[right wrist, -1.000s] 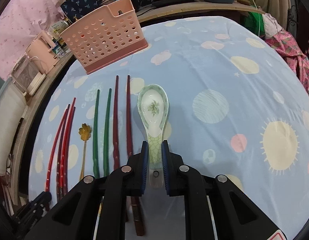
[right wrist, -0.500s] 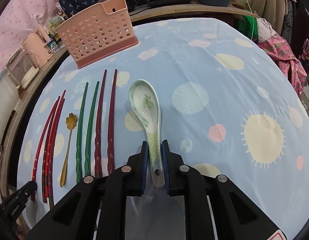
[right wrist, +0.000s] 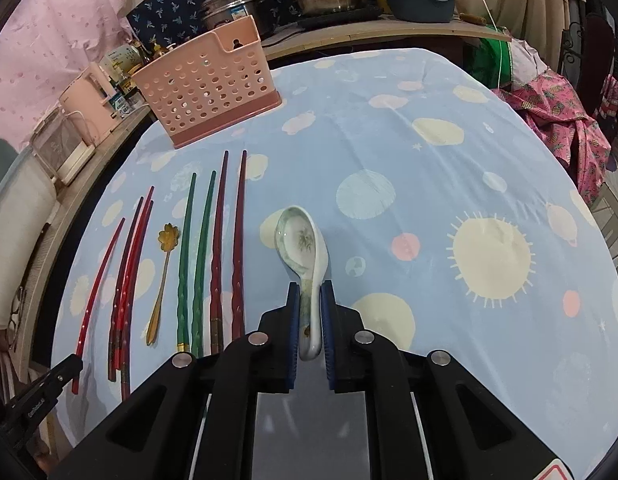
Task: Organize utensils
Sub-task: 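Lift the red chopstick with the left tool while the right tool lifts the white spoon, then carry the red chopstick and white spoon into the pink holder with both tools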
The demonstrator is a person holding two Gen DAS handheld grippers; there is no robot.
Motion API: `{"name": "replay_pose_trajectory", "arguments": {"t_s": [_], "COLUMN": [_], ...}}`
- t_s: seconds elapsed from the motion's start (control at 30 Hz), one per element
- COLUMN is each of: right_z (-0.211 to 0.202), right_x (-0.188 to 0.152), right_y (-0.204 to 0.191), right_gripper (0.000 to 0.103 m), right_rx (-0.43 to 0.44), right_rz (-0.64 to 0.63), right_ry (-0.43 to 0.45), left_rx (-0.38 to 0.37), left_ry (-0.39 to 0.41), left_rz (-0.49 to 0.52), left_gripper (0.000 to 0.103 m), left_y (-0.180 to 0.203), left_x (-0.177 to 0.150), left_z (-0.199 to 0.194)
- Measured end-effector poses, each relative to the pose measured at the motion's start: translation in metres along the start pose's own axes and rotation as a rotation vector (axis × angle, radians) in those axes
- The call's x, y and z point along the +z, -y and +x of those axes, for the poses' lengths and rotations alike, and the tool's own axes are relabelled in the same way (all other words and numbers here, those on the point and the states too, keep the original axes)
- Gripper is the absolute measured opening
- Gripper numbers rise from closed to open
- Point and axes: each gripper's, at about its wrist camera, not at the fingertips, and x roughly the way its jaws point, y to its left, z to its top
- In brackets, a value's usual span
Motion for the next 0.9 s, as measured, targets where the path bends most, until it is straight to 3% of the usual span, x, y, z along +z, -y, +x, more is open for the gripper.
{"name": "replay_pose_trajectory", "arguments": {"t_s": [0.67,0.9], "right_z": [-0.049,-0.048], "right_x": [0.025,0.043], "right_y": [-0.006,-0.019], "right_gripper": [0.007,0.007], "right_rx": [0.009,0.015], "right_rz": [-0.012,-0.036], "right_ry": [0.090,0.092], "left_rx": [-0.021,-0.017], "left_ry": [0.189,0.268], "left_rz": [-0.018,0.007], "left_gripper": [0.007,0.007], "left_y": [0.010,0.018], "left_x": [0.065,0.110], "left_z": [-0.075,-0.092]}}
